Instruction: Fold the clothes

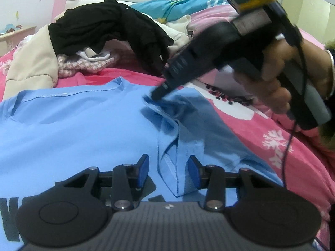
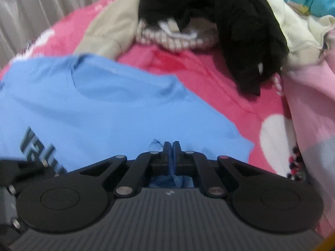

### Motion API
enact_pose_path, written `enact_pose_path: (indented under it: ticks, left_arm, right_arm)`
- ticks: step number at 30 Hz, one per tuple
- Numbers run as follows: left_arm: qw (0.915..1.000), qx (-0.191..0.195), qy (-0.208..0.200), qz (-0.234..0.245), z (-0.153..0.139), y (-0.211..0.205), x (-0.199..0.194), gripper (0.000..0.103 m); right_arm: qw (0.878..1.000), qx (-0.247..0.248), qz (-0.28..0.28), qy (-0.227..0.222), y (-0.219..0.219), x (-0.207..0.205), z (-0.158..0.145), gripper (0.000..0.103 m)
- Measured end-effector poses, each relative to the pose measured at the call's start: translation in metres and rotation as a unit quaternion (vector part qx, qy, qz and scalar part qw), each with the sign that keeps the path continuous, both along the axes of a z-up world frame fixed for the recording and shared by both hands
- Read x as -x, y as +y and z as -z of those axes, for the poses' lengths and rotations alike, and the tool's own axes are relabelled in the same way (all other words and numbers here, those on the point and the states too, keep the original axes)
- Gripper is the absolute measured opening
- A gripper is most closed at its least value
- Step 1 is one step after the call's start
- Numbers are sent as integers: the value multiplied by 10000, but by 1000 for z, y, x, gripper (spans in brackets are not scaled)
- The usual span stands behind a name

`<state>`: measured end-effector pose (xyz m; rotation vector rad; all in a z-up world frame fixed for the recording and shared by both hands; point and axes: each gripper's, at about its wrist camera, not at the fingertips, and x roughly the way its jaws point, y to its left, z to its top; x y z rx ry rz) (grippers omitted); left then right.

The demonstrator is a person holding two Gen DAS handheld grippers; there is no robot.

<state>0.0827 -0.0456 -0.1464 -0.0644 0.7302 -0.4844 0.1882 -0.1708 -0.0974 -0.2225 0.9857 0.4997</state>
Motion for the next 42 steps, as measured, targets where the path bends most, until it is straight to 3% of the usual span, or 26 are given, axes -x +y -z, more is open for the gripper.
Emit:
enact_pose_path:
  ticks: [4, 7, 11, 17, 19, 24, 26, 31, 33, 36, 39, 41, 42]
  left_arm:
    - [9997, 198, 112, 55, 0, 5, 3, 41]
    - [9992, 347, 201, 62, 1, 9, 3, 41]
    - [9985, 471, 289, 14, 2, 13, 3, 40]
    - [9981, 491, 375, -84, 1, 18, 6, 33]
    - [9980, 461, 401, -182, 0, 19, 8, 28]
    - [9962, 450, 506, -540, 1, 21, 10, 3]
    - [9958, 417, 499, -639, 2, 22, 14, 1]
    - [9965, 360, 476, -583, 0, 23, 24, 4]
    - [9969, 355, 363, -602, -5, 25, 26, 16]
    - [9982, 347, 74, -487, -14, 22, 23, 27]
    - [9993, 296, 195, -130, -14, 8, 7, 33]
    - [9994, 230, 273, -46, -11, 0, 0, 30]
    - [9995, 168, 283, -24, -8, -3, 0, 22]
  right_arm:
    - [9961, -753, 447, -126, -6, -11, -3, 0]
    - [9853, -1413, 934, -234, -17, -20, 1, 0]
    - [9719, -1978, 1276, 36, -31, -29, 14, 2]
    - [9306, -3152, 1862, 57, -70, -20, 8, 4]
    - [9311, -3123, 1877, 152, -76, -19, 4, 4]
    - [9613, -2263, 1395, 720, -55, -20, 16, 4]
    - [9628, -2171, 1337, 894, -42, -22, 28, 4]
    - [9449, -2781, 1287, 1151, -22, -26, 49, 4]
    - [9345, -3055, 1353, 1231, -22, -29, 52, 4]
    - [9198, -3478, 1511, 1009, -47, -23, 32, 4]
    - [9238, -3439, 1543, 671, -84, -6, -2, 4]
    - [9326, -3198, 1573, 564, -107, 8, -23, 4]
    - [9366, -3080, 1589, 516, -118, 16, -33, 4]
